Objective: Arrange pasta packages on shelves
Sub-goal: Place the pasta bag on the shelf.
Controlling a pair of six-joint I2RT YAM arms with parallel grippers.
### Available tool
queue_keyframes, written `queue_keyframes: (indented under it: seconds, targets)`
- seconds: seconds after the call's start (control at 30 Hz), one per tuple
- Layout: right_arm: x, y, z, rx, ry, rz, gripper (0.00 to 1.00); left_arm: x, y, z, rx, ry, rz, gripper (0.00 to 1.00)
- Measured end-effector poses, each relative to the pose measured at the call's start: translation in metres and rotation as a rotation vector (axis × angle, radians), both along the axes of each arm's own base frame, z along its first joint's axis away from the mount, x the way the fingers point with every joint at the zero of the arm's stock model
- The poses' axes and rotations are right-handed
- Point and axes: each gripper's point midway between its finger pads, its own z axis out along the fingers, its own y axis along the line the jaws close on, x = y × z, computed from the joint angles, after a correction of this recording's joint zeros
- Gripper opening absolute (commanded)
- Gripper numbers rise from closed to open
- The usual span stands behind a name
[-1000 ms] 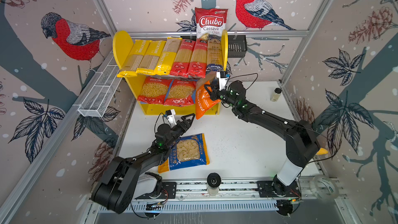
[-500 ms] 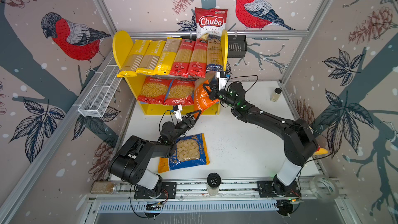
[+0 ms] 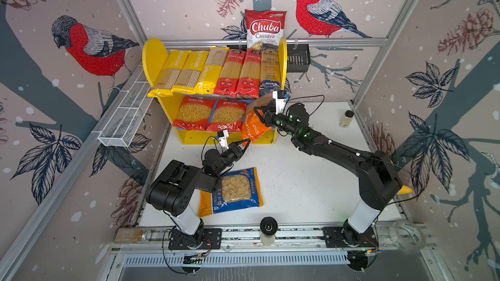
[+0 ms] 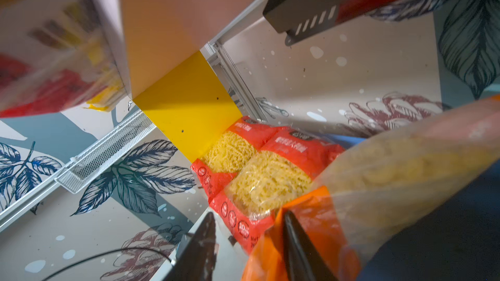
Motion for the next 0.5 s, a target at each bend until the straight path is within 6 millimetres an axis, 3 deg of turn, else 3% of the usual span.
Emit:
queue_keyframes:
  seconds: [0.3,0.5]
  targets:
    - [-0.015,-0.015,-0.027,-0.005,0.169,-0.023,0.63,0.015,0.000,0.019,0.156,-0.044,0.035,0.06]
    - [-0.020,-0.025,-0.032,0.036,0.257,-0.068,0.72,0.026,0.002,0.026,0.257,-0.084,0.070,0.06]
